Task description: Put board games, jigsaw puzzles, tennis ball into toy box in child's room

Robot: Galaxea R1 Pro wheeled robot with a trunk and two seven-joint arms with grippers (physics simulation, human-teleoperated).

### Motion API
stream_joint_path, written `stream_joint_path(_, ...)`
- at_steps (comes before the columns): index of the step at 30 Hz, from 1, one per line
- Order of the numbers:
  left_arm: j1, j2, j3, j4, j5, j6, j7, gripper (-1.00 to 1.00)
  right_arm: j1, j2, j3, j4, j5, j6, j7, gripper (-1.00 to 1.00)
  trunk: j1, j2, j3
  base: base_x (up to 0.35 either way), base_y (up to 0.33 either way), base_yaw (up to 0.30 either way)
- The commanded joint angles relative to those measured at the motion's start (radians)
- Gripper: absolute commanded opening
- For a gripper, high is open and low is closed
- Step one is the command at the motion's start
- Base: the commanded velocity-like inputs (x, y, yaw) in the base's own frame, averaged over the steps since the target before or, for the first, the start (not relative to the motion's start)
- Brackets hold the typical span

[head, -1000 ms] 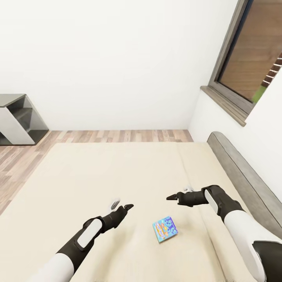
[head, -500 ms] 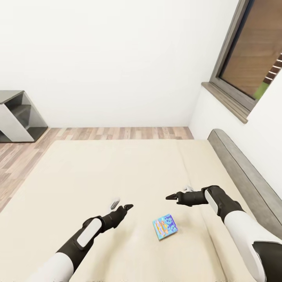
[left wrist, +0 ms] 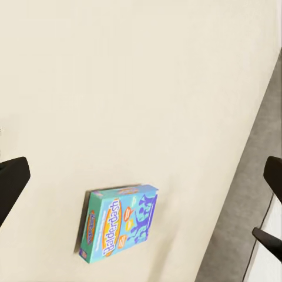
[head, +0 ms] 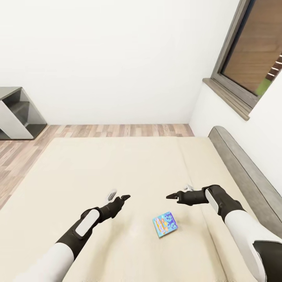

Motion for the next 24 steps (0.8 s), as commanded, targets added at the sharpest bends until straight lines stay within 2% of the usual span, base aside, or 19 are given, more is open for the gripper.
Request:
stream_joint_path(1, -0.004, 0.001, 0.001, 0.000, 0.004, 0.001, 0.001, 1.00, 0.000, -0.001, 0.002, 0.000, -0.010, 0.008, -0.003, 1.00, 0.000, -0.001, -0.003, 0.000, 0.000, 0.000)
stream_joint_path(8, -0.013, -0.001, 0.009, 0.000, 0.000, 0.003, 0.035, 1.00, -0.003, -0.002, 0.001, -0.001, -0.011, 0.008, -0.003, 1.00, 0.000, -0.001, -0.014, 0.000, 0.000, 0.000)
stream_joint_path(16, -0.032, -0.011, 0.012, -0.001, 0.003, 0.004, 0.133, 1.00, -0.005, -0.005, 0.001, -0.001, -0.010, 0.007, -0.005, 1.00, 0.000, -0.001, -0.027, 0.000, 0.000, 0.000)
stream_joint_path(24, -0.047, -0.015, 0.014, -0.008, 0.007, 0.004, 0.168, 1.00, -0.006, -0.015, -0.002, -0.004, -0.011, 0.008, -0.005, 1.00, 0.000, -0.001, -0.040, 0.000, 0.000, 0.000)
